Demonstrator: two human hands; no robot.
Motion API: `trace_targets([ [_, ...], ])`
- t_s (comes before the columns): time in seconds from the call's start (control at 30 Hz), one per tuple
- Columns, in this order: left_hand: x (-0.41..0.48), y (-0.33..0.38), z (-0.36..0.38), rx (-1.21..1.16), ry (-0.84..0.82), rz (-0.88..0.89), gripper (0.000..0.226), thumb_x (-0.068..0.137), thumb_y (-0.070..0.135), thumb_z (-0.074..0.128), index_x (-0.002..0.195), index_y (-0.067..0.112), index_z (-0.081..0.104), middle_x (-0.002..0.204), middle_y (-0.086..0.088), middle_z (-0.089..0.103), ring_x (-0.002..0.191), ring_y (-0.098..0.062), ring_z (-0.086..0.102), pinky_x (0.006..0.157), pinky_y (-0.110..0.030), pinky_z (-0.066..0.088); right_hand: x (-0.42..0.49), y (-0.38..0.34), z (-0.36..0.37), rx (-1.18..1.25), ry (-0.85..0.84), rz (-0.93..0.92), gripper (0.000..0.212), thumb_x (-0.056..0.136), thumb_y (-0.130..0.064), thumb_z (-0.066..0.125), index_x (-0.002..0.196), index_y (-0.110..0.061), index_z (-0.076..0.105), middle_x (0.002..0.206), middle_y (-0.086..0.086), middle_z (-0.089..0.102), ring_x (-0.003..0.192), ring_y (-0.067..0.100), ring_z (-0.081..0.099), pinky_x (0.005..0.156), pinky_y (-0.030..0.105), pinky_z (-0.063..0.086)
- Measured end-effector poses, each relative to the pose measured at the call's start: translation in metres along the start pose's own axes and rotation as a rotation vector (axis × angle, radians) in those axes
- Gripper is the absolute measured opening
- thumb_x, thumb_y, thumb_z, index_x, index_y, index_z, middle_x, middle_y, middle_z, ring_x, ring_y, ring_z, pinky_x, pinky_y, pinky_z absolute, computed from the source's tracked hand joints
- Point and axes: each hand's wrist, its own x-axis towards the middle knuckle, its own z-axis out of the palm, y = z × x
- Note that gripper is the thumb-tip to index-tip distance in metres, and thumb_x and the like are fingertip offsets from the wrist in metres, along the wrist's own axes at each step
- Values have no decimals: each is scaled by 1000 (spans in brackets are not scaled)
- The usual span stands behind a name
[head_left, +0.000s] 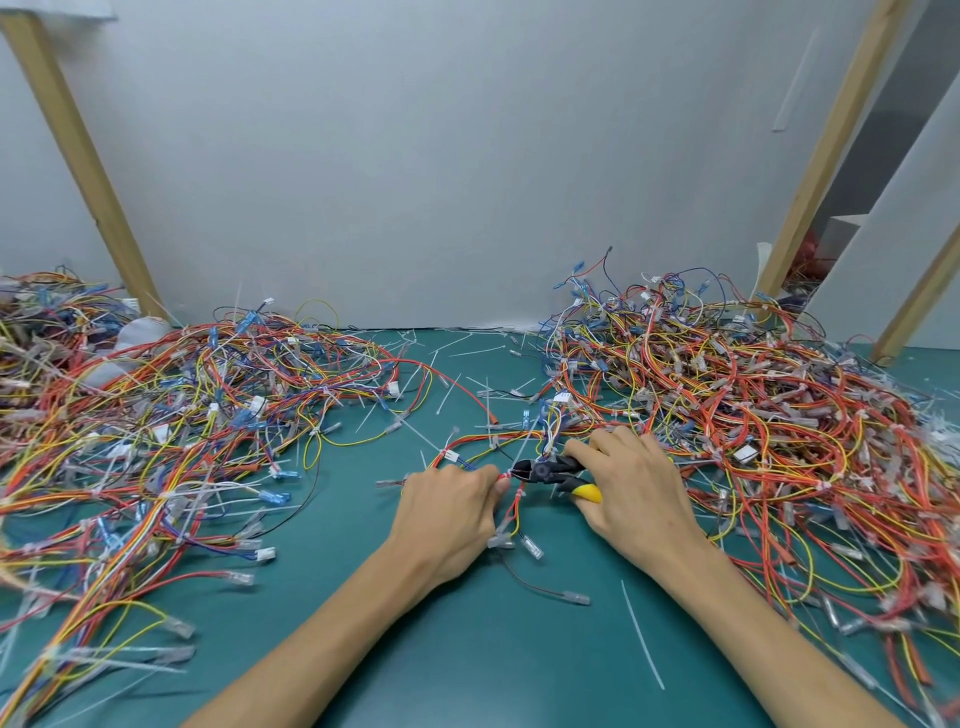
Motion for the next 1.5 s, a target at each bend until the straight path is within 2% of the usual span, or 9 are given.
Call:
trace_targets([
  [0.2,0,0,1,6,-11,11,34,103,45,24,80,25,40,83,-6,65,84,-34,59,59,-33,28,1,-3,0,-2,19,-22,47,54,-28,91,95,-20,69,79,-1,61,78,27,59,67,38,48],
  [0.33,0,0,0,-3,-17,8,33,103,44,24,80,26,40,85,-7,66,86,-34,59,61,-34,29,3,-1,5,11,-40,-20,38,78,-29,75,114,-23,63,97,-1,61,97,25,52,83,37,40],
  [0.5,-2,-1,-2,-26,-4,11,36,103,43,25,82,23,46,80,-6,64,82,-33,57,61,-33,31,2,-3,9,27,-100,-17,37,94,-36,57,128,-26,47,113,-5,55,107,21,46,89,33,34],
  [0.73,-4,-2,-6,-82,53,-8,37,103,42,27,86,20,50,82,-6,66,84,-33,57,67,-38,41,-2,-17,2,150,-146,59,18,95,-33,53,110,-23,48,100,-1,60,95,26,58,66,32,31],
  [0.87,-4,0,-5,-55,94,21,30,102,41,28,81,23,40,79,-6,66,79,-36,57,58,-34,30,-7,-24,3,188,-173,100,19,94,-32,48,108,-19,49,87,2,52,90,29,60,64,34,36],
  [1.13,-6,4,-16,93,119,142,36,77,23,77,58,17,46,39,-1,47,34,-30,46,41,-21,18,-8,-28,0,177,-192,117,21,94,-39,46,102,-20,49,89,3,57,89,29,61,65,36,36],
  [1.23,-6,3,-11,92,112,134,33,87,27,66,64,18,44,45,-4,53,41,-33,52,43,-25,22,-7,-28,0,142,-207,127,26,94,-42,46,105,-20,54,85,3,55,88,30,62,63,35,35],
  [1.37,-5,2,-1,68,97,85,27,102,39,30,80,24,37,73,-6,66,72,-37,61,55,-31,26,-5,-26,1,118,-215,131,25,94,-40,47,104,-19,56,88,5,60,87,31,61,62,34,32],
  [1.5,-3,2,-1,61,80,86,26,102,40,27,83,25,36,77,-5,66,77,-36,61,56,-31,26,-4,-25,1,120,-217,123,23,94,-38,47,103,-19,56,79,4,49,75,30,51,61,33,32],
])
